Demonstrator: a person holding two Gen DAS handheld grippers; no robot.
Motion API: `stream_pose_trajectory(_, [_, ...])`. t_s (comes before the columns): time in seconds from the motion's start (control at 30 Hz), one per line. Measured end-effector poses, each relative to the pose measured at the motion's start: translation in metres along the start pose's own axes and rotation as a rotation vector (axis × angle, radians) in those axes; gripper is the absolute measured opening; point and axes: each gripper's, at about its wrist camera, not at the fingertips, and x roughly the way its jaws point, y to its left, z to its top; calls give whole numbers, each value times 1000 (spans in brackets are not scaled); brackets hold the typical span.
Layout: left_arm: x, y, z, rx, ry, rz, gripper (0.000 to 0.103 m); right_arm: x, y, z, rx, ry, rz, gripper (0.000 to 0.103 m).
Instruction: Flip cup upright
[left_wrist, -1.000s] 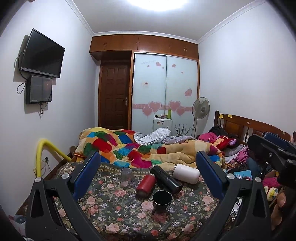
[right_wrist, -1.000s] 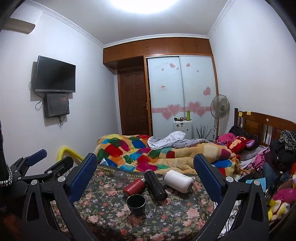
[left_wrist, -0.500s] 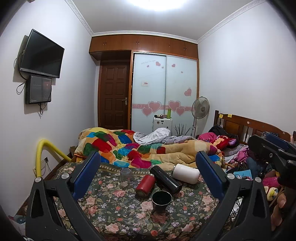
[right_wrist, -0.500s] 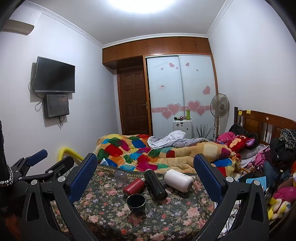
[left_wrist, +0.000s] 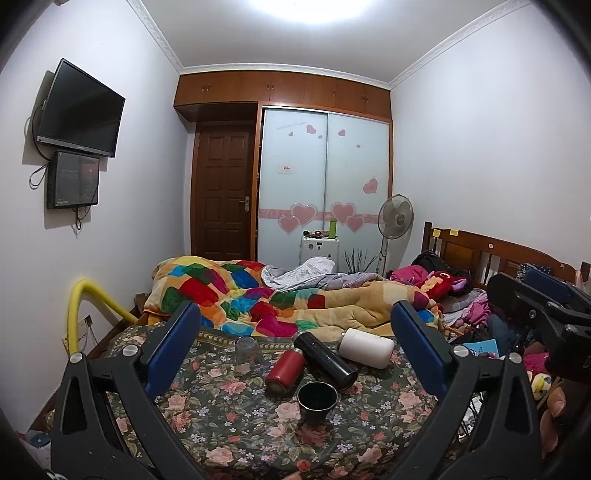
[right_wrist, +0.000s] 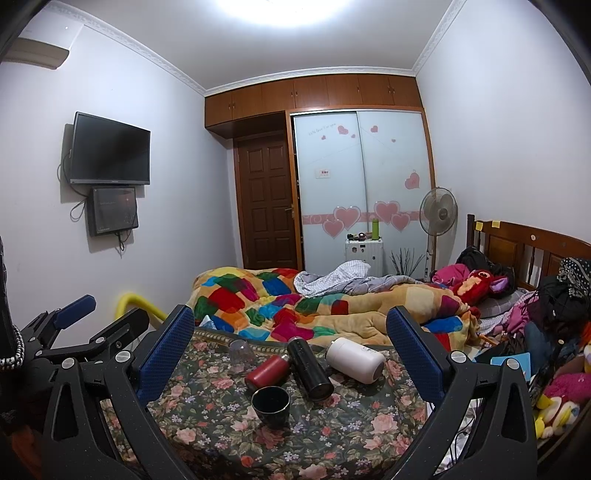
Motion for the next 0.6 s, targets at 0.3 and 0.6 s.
stream_pose_trajectory(0.3, [1,1,-1,7,-1,-16,103,0,0,0,-1,1,-4,103])
stream_pose_trajectory(0.6, [1,6,-3,-3,-1,-14,103,1,1,0,1,6,0,103])
